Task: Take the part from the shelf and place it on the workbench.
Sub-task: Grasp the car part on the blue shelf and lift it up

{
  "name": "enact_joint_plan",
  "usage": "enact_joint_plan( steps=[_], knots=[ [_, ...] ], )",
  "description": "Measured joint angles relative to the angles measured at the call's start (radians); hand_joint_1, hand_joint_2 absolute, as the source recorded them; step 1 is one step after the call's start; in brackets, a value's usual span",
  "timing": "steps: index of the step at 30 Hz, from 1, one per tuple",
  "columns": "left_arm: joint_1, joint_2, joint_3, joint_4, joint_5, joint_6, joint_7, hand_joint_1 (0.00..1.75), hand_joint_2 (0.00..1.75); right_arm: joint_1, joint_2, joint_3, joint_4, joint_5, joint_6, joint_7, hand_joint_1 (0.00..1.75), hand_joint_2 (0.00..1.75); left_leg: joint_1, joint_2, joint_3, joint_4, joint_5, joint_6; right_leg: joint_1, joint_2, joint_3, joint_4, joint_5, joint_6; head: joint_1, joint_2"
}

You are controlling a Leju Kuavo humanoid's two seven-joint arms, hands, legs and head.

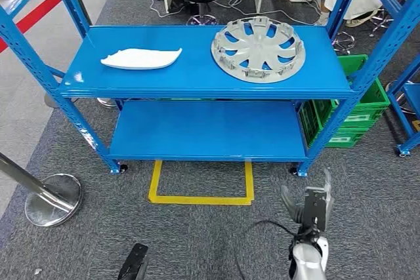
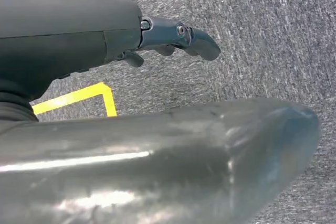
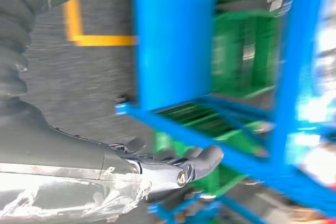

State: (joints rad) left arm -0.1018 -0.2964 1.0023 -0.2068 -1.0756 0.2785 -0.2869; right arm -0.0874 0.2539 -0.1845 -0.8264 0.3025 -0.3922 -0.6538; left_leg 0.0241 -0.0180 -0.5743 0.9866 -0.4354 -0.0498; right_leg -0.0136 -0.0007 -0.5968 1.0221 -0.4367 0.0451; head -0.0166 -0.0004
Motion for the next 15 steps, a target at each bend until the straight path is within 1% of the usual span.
enact_joint_plan(
  steps=[2, 3, 7, 11, 15],
  knots=[
    [0.0, 0.0, 0.001, 0.0, -0.002, 0.0, 0.0, 0.0, 0.0, 0.018, -0.001, 0.024, -0.044, -0.012, -0.008, -0.013, 0.0, 1.75, 0.0, 0.0, -0.001, 0.0, 0.0, 0.0, 0.0, -0.001, 0.0, 0.0, 0.0, 0.0, 0.0, 0.0],
    [0.001, 0.0, 0.002, 0.0, -0.004, 0.0, 0.0, 0.0, 0.0, 0.04, -0.002, 0.053, -0.097, -0.025, -0.019, -0.021, 0.0, 1.75, 0.0, -0.001, -0.002, 0.0, 0.0, 0.0, 0.0, -0.001, -0.001, 0.0, 0.0, 0.0, 0.0, 0.0],
    [0.0, -0.002, 0.003, 0.0, -0.011, 0.0, 0.003, 0.0, 0.0, 0.106, -0.013, 0.199, -0.324, -0.056, -0.075, -0.015, 0.0, 1.75, 0.0, 0.002, -0.003, 0.0, 0.0, -0.001, 0.0, 0.003, -0.005, 0.0, 0.0, -0.001, 0.0, 0.0],
    [0.0, -0.005, 0.003, 0.0, -0.012, 0.0, 0.005, 0.0, 0.0, 0.163, -0.032, 0.332, -0.519, -0.108, -0.049, -0.029, 0.0, 1.75, 0.0, 0.0, -0.005, 0.0, 0.0, 0.0, 0.0, 0.0, -0.005, 0.0, 0.0, 0.0, 0.0, 0.0],
    [0.001, -0.006, 0.005, 0.0, -0.011, 0.0, 0.005, 0.0, 0.0, 0.209, -0.06, 0.495, -0.691, -0.11, -0.034, -0.001, 0.0, 1.75, 0.0, 0.0, -0.005, 0.0, 0.0, 0.0, 0.0, 0.0, -0.005, 0.0, 0.0, 0.0, 0.0, 0.0]
  ],
)
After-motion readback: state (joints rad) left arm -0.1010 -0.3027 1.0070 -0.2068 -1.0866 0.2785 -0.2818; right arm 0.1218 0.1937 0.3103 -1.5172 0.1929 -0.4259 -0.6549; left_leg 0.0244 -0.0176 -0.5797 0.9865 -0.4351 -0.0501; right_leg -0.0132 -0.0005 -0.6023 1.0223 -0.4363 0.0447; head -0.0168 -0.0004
